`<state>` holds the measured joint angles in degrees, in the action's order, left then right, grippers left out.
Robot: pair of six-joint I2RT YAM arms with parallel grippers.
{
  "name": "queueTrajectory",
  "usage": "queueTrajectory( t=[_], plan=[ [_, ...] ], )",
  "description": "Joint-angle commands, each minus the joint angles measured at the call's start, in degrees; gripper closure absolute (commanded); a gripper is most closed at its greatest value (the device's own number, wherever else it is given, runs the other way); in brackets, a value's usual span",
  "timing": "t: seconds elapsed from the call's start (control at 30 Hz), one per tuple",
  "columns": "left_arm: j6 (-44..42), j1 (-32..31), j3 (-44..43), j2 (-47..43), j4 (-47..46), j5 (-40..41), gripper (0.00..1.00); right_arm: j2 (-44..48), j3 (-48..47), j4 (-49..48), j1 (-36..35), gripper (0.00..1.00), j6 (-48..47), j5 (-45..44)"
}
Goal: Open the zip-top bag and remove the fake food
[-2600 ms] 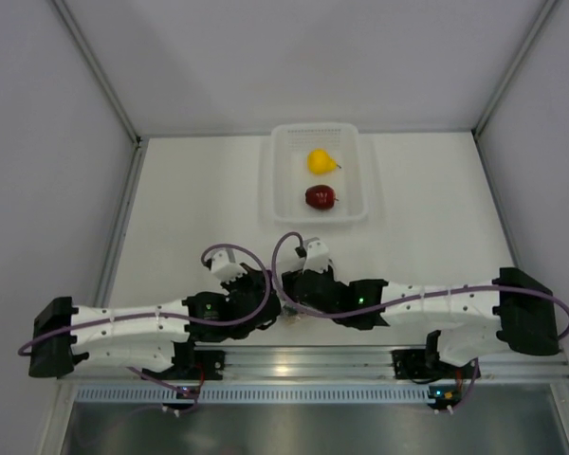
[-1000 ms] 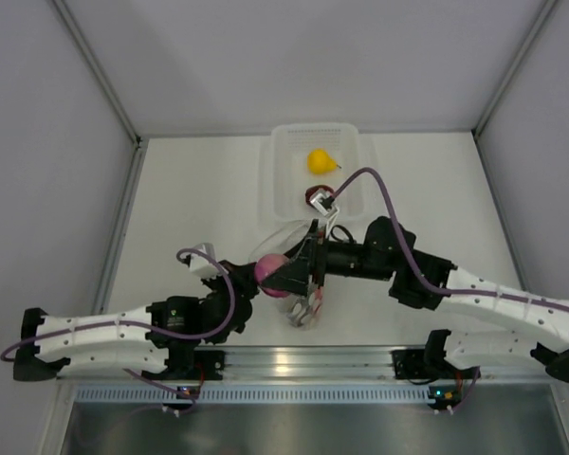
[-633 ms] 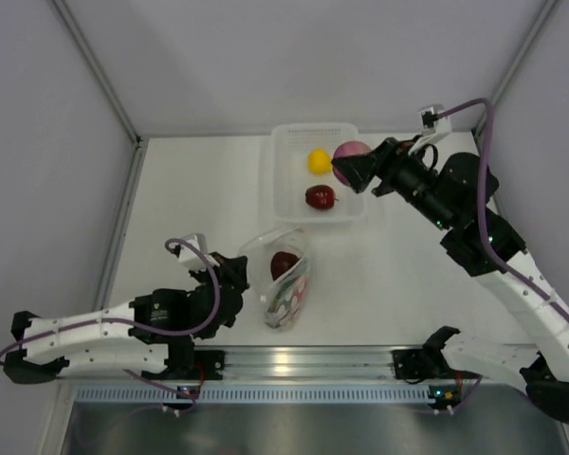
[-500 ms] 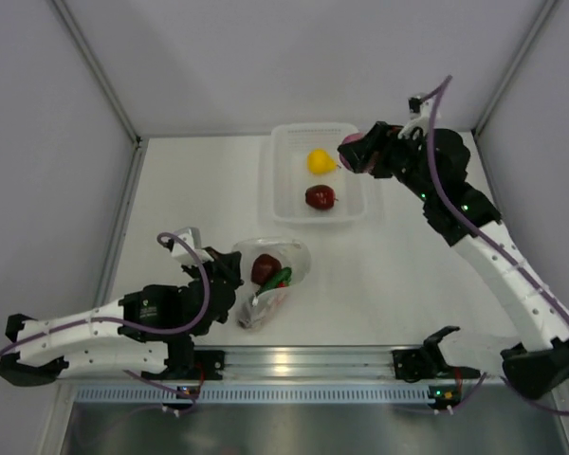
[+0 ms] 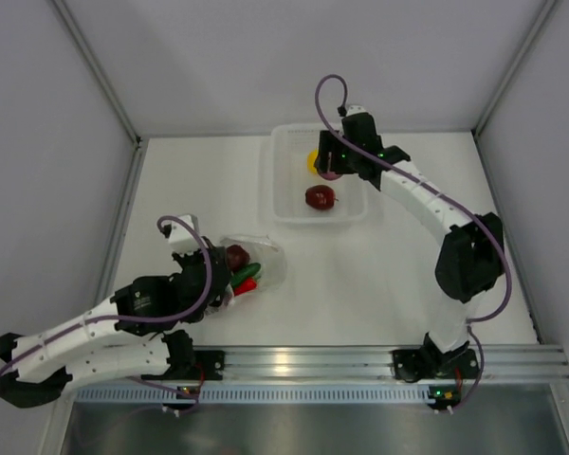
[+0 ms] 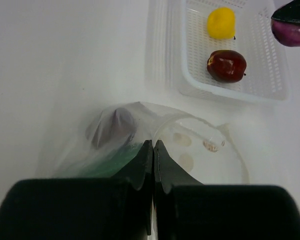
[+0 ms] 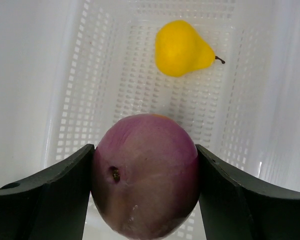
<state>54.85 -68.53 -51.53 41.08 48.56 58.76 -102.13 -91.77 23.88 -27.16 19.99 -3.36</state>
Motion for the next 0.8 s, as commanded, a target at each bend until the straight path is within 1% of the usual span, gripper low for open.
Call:
queueTrajectory(
  t=[0.0,0.1,0.13,0.2,0.23,0.27,0.3,0.33,0.37,0.4,0.47,0.53,0.57,0.6,0.63,0.67,0.7,0.73,0.77],
  plan=[
    [-1.59,1.21,-0.59,1.37,0.22,-2.07,1.00,-3.24,-5.69,2.05,-2.81,0.62,-2.15,-4.29],
    [-1.06,1.21,-1.20,2.51,0.14,-3.30,1.00,-7.54,-8.60,2.66,-3.78,0.59,-2.67,-4.91],
    [-0.97,1.21,-1.38,2.95,-0.12,-3.74,1.00,-8.78,-9.74,3.45,-4.04,0.50,-3.20,-6.47],
    [-1.41,1.21,-1.73,3.83,-1.17,-4.62,1.00,-12.02,-13.17,4.51,-4.92,0.43,-4.60,-8.59],
    [-1.15,1.21,-1.65,4.88,-1.62,-4.71,1.00,-13.00,-14.05,5.12,-5.10,0.34,-5.13,-8.77],
    [-1.58,1.21,-1.30,5.32,-2.84,-5.14,1.00,-13.88,-15.71,5.39,-5.10,0.29,-5.31,-8.95],
    [-2.55,1.21,-0.25,5.76,-5.20,-6.45,1.00,-15.28,-16.42,5.65,-5.19,0.21,-5.57,-8.78],
    [-2.73,1.21,0.28,6.29,-6.53,-7.16,1.00,-15.73,-17.04,6.26,-5.10,0.17,-5.92,-8.51],
    [-2.90,1.21,0.90,6.55,-7.94,-8.21,1.00,-16.00,-17.65,6.27,-5.10,0.11,-5.93,-8.42],
    [-2.99,1.21,1.51,6.64,-9.34,-9.27,1.00,-15.74,-17.57,6.18,-5.10,0.01,-6.10,-8.16],
    [-2.64,1.21,3.62,6.56,-13.82,-11.82,1.00,-14.86,-16.96,6.18,-5.10,0.01,-6.36,-7.37],
    [-2.73,1.21,5.55,6.21,-18.56,-14.10,1.00,-11.97,-15.38,6.09,-5.10,0.01,-5.23,-5.71],
    [-2.21,1.21,6.00,6.12,-19.89,-14.55,1.00,-10.48,-11.89,4.44,-4.92,0.00,-4.18,-4.13],
    [-1.33,1.21,6.00,6.20,-20.25,-14.47,1.00,-6.20,-9.16,2.86,-4.57,0.01,-2.78,-1.24],
    [-0.37,1.21,6.00,6.21,-20.60,-13.77,1.00,-3.46,-5.56,-0.55,-4.14,0.01,0.54,7.83],
    [1.12,1.21,6.44,6.03,-20.95,-13.41,1.00,-0.47,3.00,-7.29,-2.65,0.01,2.14,12.01],
    [1.83,1.21,6.70,5.94,-21.31,-13.15,1.00,5.82,7.26,-10.84,-2.29,0.01,3.29,15.28],
    [2.62,1.21,6.96,5.85,-21.57,-12.80,1.00,8.93,11.22,-13.48,-2.29,0.03,5.22,18.96],
    [3.15,1.21,7.32,5.68,-22.01,-12.10,1.00,12.01,18.31,-15.77,-2.72,0.07,6.11,20.04]
  ],
)
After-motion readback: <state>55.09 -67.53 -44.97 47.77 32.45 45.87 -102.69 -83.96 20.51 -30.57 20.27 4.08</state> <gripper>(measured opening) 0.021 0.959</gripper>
